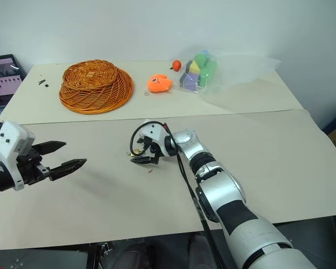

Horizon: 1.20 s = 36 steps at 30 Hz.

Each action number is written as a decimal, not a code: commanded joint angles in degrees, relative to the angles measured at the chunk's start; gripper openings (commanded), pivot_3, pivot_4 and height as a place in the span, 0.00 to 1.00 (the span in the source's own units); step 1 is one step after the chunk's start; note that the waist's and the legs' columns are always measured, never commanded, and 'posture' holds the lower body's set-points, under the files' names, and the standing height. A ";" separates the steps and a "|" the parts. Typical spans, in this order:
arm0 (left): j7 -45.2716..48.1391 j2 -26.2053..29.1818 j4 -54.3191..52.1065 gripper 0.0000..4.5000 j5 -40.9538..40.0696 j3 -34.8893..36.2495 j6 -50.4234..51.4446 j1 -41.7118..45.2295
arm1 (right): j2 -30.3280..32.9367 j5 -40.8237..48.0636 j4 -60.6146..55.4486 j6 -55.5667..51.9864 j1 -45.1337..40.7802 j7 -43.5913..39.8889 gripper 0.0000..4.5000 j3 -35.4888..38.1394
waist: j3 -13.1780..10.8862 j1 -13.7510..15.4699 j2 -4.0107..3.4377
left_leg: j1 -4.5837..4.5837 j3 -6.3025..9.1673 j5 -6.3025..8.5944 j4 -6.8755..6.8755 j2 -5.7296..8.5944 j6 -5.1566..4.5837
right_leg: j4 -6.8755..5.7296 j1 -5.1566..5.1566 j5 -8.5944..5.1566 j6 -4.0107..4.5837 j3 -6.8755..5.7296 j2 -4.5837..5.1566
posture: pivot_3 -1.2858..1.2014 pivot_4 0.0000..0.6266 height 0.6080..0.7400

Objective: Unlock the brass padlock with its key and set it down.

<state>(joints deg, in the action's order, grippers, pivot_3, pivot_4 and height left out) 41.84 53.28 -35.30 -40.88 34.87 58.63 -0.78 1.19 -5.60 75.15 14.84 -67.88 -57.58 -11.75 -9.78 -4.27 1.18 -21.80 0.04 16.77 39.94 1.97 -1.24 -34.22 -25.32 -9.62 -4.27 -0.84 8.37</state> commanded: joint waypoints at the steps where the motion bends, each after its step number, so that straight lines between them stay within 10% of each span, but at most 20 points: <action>1: 0.80 1.58 -1.28 1.00 -0.89 1.65 -0.99 -0.25 | -0.74 -0.54 -0.23 0.13 -0.46 1.70 0.99 1.22 | 0.00 0.00 0.00 | 0.00 0.00 -0.01 0.00 0.00 0.01 | -0.01 0.00 0.00 0.01 0.00 0.00 | 0.52 0.24 0.99; 15: 1.07 3.15 -1.04 1.00 -0.87 2.17 -0.61 0.01 | -1.97 -4.58 0.82 -0.61 1.03 4.30 0.99 0.84 | 0.00 -0.12 0.00 | 0.07 0.00 -0.02 -0.06 -0.01 0.04 | -0.04 0.02 -0.04 0.09 0.00 -0.02 | 0.52 0.24 0.99; 25: 0.46 3.08 -1.89 1.00 -1.78 3.20 -0.40 -0.68 | -2.03 -6.54 0.93 -0.74 1.81 3.10 0.23 0.43 | 0.01 -0.13 0.00 | 0.30 -0.01 -0.04 -0.10 -0.02 0.06 | -0.18 0.13 -0.09 0.17 0.02 -0.02 | 0.52 0.24 0.99; 36: 0.67 3.62 0.85 1.00 -1.32 0.61 -2.26 0.86 | 0.17 -6.22 -0.69 1.09 1.45 0.76 0.21 0.52 | 0.01 -0.03 0.00 | 0.35 -0.02 -0.04 -0.12 -0.03 0.07 | -0.25 0.15 -0.13 0.23 0.02 -0.02 | 0.52 0.24 0.99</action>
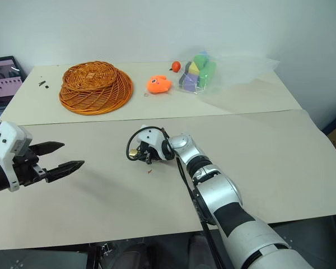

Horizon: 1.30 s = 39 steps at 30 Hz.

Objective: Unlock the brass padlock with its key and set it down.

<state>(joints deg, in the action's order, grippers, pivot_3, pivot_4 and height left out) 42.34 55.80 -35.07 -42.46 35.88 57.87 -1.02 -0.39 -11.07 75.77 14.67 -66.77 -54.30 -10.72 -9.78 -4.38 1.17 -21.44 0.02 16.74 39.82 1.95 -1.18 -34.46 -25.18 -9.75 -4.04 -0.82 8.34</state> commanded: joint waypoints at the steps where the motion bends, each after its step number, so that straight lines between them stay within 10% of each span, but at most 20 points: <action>1: 0.24 1.17 0.99 1.00 0.35 -0.84 -1.74 1.39 | 2.31 -0.71 -1.68 1.69 0.27 -3.27 0.21 -0.58 | 0.00 0.25 0.00 | 0.00 0.01 0.00 0.00 0.00 0.00 | 0.00 0.00 0.00 0.00 -0.01 0.00 | 0.52 0.24 0.99; 13: 3.16 2.43 10.18 1.00 3.87 -14.10 -7.78 12.01 | 15.14 2.13 -22.14 5.57 10.85 -19.42 0.21 -2.93 | 0.01 0.34 0.02 | -0.04 -0.03 0.00 0.00 0.01 0.00 | 0.01 -0.02 0.00 0.00 -0.01 0.00 | 0.52 0.24 0.99; 29: 6.69 1.18 16.19 1.00 6.96 -23.48 -11.39 20.27 | 21.06 3.94 -42.74 -6.02 23.62 -20.21 0.21 -6.24 | 0.04 0.76 0.08 | -0.02 -0.07 0.02 0.03 0.01 -0.06 | -0.02 0.03 0.00 -0.01 0.01 0.01 | 0.52 0.24 0.99; 35: 6.85 0.77 16.53 1.00 7.43 -23.79 -11.87 20.47 | 20.80 4.38 -42.26 -6.87 22.99 -19.21 0.72 -6.81 | 0.05 0.73 0.09 | -0.01 -0.08 0.02 0.03 0.00 -0.06 | -0.02 0.03 -0.01 -0.01 0.01 0.00 | 0.52 0.24 0.99; 39: 6.66 0.51 16.18 1.00 7.55 -23.47 -11.83 19.99 | 20.38 4.43 -41.47 -7.45 22.18 -18.78 0.72 -7.14 | 0.05 0.67 0.09 | -0.01 -0.08 0.02 0.03 0.00 -0.06 | -0.02 0.03 -0.01 -0.01 0.01 0.00 | 0.52 0.24 0.99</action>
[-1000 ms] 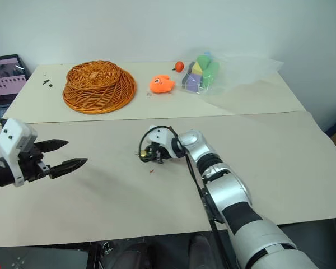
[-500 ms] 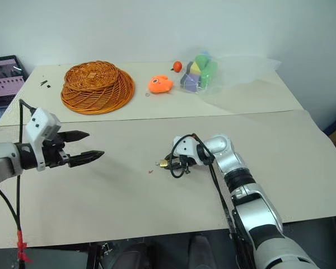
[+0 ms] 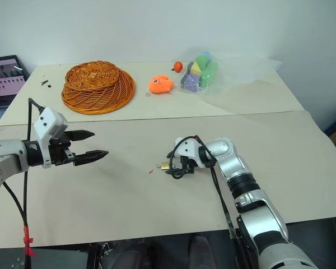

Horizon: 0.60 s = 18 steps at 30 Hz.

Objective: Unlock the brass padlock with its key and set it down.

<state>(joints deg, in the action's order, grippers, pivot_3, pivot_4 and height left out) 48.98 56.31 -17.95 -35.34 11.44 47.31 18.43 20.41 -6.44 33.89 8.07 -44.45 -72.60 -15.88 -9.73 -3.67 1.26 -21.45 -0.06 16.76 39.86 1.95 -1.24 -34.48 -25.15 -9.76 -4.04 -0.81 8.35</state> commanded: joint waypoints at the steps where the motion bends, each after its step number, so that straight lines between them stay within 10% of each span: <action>1: -0.08 -0.07 -1.11 1.00 0.41 1.06 -1.22 0.40 | -0.54 -0.19 0.50 -0.91 -0.33 -0.43 0.72 -2.09 | 0.00 -0.07 0.00 | 0.00 0.00 0.00 0.00 0.00 0.00 | 0.00 0.00 0.00 0.00 0.00 0.00 | 0.52 0.24 0.99; 18: -1.16 -0.08 -2.07 1.00 0.51 1.80 -1.41 -1.10 | -2.96 1.83 -0.53 -4.67 -2.62 -1.75 0.72 -2.81 | 0.01 -0.47 0.01 | 0.12 -0.08 -0.01 0.00 -0.14 0.01 | -0.12 0.00 0.00 0.01 0.08 -0.12 | 0.52 0.24 0.99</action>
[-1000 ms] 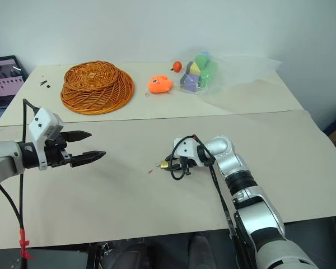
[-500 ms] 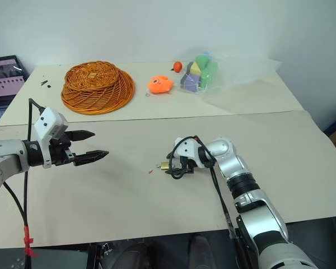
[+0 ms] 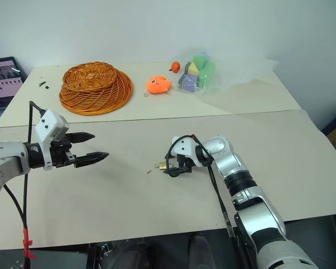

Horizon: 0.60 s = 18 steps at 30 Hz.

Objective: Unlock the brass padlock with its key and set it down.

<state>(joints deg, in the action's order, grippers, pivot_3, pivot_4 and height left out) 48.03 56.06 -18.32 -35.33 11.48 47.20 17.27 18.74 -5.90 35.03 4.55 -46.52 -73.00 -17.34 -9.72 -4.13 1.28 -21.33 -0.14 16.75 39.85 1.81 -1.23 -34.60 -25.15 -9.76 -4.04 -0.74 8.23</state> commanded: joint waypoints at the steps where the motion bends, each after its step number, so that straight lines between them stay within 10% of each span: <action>1: -0.19 0.18 -1.67 1.00 0.52 1.73 -1.35 0.01 | -1.29 1.62 -1.94 -1.62 -0.78 -1.67 0.72 -1.21 | 0.00 0.01 0.00 | 0.00 0.00 0.00 0.00 0.00 0.00 | 0.01 -0.01 0.00 0.00 0.00 0.00 | 0.52 0.24 0.99; 18: -0.22 -0.22 -1.73 1.00 1.28 1.57 -1.76 -0.49 | -1.17 3.31 0.49 -2.68 -2.75 -2.04 0.72 -0.91 | -0.01 0.84 0.00 | -0.06 0.01 0.00 0.01 0.05 -0.01 | 0.05 -0.01 -0.01 0.01 -0.03 0.03 | 0.52 0.24 0.99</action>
<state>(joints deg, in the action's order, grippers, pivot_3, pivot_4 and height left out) 47.83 55.85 -18.36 -34.08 11.47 46.44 16.80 17.22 -3.27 35.61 0.89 -48.24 -75.27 -18.98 -9.72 -3.29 1.28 -21.39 -0.13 16.75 39.86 1.85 -1.23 -34.54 -25.16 -9.77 -4.03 -0.76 8.26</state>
